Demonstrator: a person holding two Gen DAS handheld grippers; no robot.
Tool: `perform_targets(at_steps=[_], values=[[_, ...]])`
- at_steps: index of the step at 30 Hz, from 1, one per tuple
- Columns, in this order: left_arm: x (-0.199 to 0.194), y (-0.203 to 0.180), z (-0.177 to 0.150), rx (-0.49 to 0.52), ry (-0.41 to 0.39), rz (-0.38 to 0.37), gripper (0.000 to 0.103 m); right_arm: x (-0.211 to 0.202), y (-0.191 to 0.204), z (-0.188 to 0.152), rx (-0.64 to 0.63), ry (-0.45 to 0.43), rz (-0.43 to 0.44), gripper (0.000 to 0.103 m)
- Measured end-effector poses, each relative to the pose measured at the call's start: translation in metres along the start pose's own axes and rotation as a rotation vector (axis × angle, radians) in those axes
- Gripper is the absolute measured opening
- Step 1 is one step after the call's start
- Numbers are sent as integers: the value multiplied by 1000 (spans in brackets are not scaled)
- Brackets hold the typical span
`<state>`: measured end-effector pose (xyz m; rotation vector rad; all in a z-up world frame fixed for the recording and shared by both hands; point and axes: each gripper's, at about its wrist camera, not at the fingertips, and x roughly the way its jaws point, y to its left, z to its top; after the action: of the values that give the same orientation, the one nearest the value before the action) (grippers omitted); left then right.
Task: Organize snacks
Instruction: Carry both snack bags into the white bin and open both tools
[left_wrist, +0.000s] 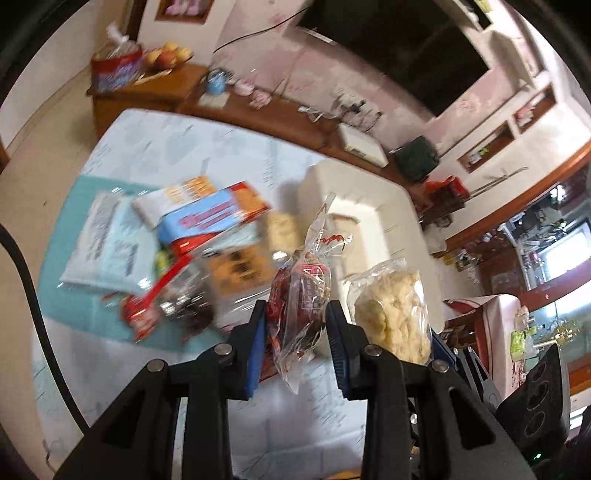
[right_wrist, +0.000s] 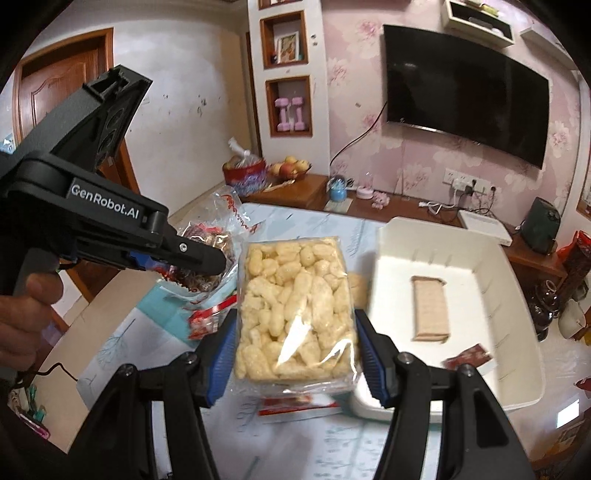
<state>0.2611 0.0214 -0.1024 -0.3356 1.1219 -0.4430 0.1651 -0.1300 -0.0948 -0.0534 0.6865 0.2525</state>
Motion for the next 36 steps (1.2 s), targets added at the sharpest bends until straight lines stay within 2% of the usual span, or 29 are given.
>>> perform_targets(at_steps=[8, 18, 27, 36], values=[[36, -61, -6, 86, -54, -48, 30, -18, -63, -8, 15, -23, -58, 60], [91, -119, -7, 113, -22, -26, 30, -25, -132, -19, 22, 5, -65, 60], [114, -139, -6, 112, 5, 42, 31, -14, -163, -26, 37, 34, -54, 60], [112, -141, -1, 107, -37, 91, 42, -3, -175, -26, 60, 69, -60, 60]])
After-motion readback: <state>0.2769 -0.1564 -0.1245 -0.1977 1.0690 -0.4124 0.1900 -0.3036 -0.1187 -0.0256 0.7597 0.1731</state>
